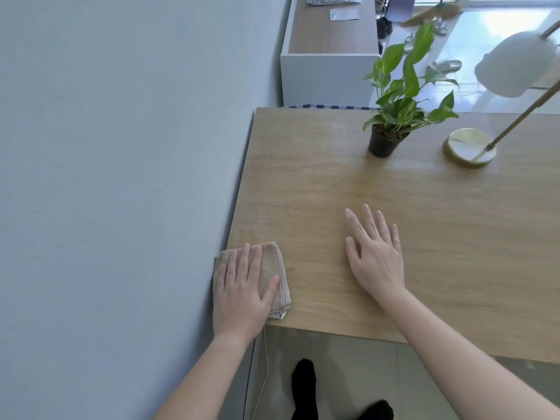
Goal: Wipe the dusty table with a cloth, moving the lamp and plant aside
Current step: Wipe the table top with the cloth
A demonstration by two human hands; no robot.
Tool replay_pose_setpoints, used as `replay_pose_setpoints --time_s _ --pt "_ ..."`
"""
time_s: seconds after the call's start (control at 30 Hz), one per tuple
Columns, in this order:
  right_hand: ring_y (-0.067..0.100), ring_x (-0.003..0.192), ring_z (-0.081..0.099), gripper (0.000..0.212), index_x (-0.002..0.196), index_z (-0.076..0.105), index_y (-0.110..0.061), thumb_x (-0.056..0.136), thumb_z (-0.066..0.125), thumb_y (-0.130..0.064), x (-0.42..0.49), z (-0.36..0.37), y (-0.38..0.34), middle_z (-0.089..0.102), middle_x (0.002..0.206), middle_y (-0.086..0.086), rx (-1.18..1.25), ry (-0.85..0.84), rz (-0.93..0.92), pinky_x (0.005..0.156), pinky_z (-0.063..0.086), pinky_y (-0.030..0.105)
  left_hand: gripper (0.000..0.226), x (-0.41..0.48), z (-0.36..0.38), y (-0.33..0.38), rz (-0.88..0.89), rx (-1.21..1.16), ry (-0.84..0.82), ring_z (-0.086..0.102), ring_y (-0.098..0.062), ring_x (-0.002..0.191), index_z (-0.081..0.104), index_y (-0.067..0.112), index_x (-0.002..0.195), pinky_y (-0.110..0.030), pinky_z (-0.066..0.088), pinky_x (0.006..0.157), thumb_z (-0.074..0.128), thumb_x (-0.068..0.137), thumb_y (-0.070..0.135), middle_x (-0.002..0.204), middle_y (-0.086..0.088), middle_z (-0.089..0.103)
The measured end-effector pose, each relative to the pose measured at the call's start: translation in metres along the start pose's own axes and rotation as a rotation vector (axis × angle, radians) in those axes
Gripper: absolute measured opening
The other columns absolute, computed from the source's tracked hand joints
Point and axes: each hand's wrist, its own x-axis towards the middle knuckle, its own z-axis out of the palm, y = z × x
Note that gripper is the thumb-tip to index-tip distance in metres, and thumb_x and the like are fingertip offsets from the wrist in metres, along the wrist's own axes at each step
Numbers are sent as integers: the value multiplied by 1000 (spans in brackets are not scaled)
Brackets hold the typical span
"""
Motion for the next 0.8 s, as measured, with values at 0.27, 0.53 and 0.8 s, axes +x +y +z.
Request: replay_pose_setpoints --time_s 0.27,0.53,0.8 --pt "21 164 3 58 168 12 -44 111 25 -46 76 7 -7 10 177 -4 -54 -55 83 133 0 49 81 113 -21 5 -24 -73 -13 -16 -17 165 -10 33 171 -41 -8 134 7 104 76 180 6 -12" --pt "19 164 2 58 168 11 -43 111 22 -48 78 16 -8 11 177 -3 -105 -36 110 133 2 50 81 211 -39 23 -53 -84 -1 -8 -20 166 -4 31 172 -42 -4 135 11 105 75 180 4 -6" --pt "15 164 1 61 167 13 -48 107 23 -51 84 21 -2 10 176 -8 -126 -34 135 133 3 48 82 366 -63 53 -66 -97 0 -5 -23 167 -1 29 172 -44 -3 134 11 105 73 181 1 -3"
